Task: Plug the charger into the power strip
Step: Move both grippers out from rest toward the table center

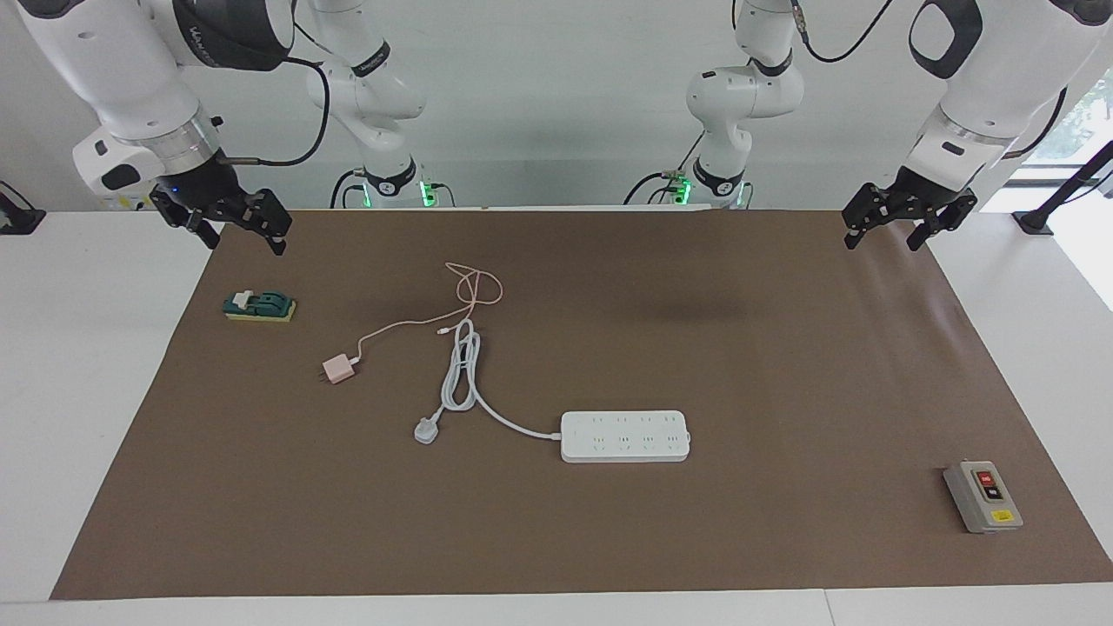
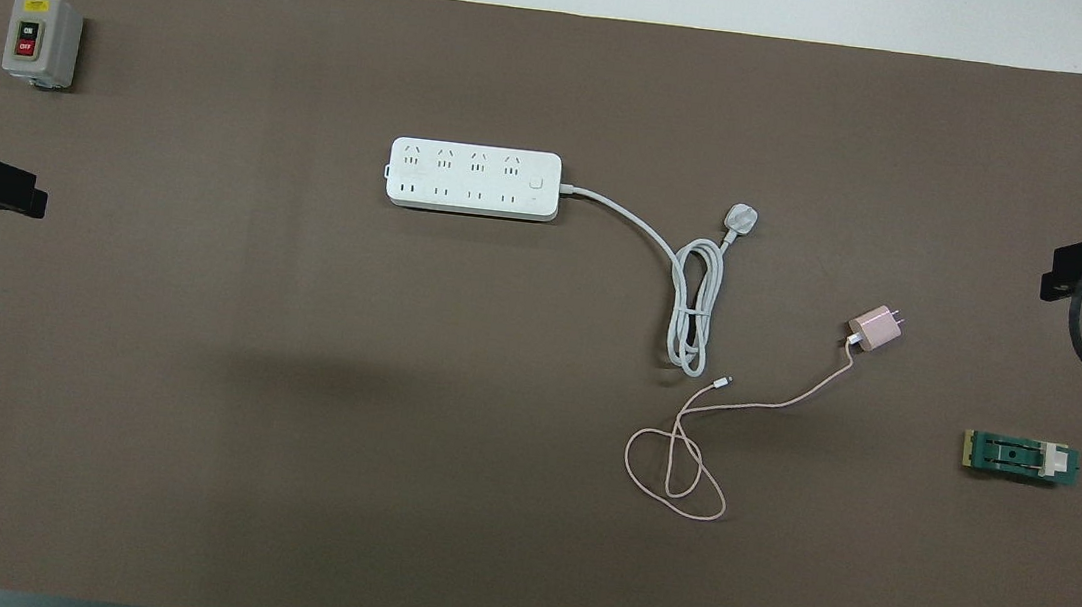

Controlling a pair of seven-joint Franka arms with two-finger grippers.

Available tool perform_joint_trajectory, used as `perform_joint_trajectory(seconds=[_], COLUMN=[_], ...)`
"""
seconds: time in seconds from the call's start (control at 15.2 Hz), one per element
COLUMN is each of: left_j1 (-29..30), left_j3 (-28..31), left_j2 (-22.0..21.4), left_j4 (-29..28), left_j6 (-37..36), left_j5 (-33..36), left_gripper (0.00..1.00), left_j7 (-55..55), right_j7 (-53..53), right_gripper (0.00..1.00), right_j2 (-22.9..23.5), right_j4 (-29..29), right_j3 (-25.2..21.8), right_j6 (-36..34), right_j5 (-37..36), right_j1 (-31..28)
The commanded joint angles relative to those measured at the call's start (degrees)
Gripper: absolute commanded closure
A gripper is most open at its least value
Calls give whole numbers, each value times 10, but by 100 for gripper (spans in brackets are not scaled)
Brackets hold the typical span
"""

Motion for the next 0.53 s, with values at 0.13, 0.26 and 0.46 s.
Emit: perform_joint_trajectory(seconds=[0.13, 0.26, 0.46], left_j1=[-1, -1, 1], left_j3=[3, 2, 1], left_j2=[-6, -6, -8], left_j4=[-4, -7, -10], left_j6=[7, 2, -7], left_j5=[-2, -2, -8], left_gripper=[0, 0, 0], left_j7=[3, 3, 4], right_j7=[-4, -7, -9], right_gripper=[0, 0, 0], right_j2=[0, 0, -3], right_j4=[0, -3, -11], right_j3=[3, 3, 4], right_j6=[5, 4, 5], right_j5=[10, 9, 11], right_j1=[-3, -3, -4])
